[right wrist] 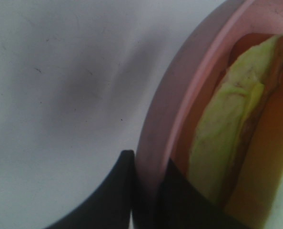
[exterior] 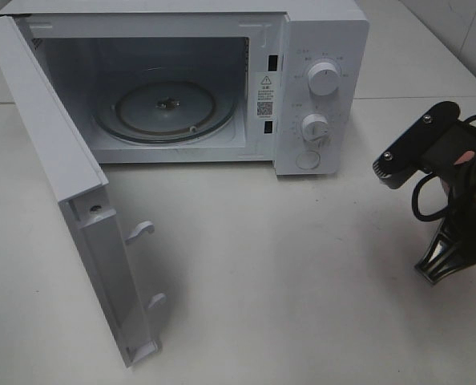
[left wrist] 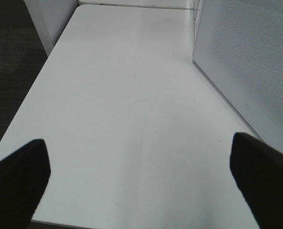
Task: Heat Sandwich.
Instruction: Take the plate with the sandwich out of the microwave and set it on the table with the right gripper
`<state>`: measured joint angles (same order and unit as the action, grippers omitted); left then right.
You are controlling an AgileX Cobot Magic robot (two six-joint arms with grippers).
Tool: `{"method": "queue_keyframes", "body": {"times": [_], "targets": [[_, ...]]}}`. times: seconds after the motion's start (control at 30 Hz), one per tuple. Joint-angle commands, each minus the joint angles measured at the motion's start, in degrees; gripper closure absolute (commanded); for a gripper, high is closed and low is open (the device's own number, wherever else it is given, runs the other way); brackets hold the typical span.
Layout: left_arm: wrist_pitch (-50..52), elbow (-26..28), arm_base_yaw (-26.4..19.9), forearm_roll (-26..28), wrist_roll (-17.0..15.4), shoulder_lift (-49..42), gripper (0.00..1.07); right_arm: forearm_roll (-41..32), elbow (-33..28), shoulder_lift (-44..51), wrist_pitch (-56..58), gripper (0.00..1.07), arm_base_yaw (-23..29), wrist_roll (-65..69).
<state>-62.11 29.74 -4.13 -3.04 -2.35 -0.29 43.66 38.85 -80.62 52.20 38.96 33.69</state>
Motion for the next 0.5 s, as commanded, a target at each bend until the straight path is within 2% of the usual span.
{"method": "queue_keyframes", "body": {"times": [0.03, 0.5], "targets": [[0.9, -0.1, -0.3, 0.3, 0.0, -0.9, 0.09, 2.8, 0.5, -2.0, -0.2, 1.07, -1.1, 2.3], [0.9, -0.1, -0.3, 0.3, 0.0, -0.9, 0.09, 6.1, 0.8, -8.8, -5.0, 1.07, -10.5, 9.5]]}}
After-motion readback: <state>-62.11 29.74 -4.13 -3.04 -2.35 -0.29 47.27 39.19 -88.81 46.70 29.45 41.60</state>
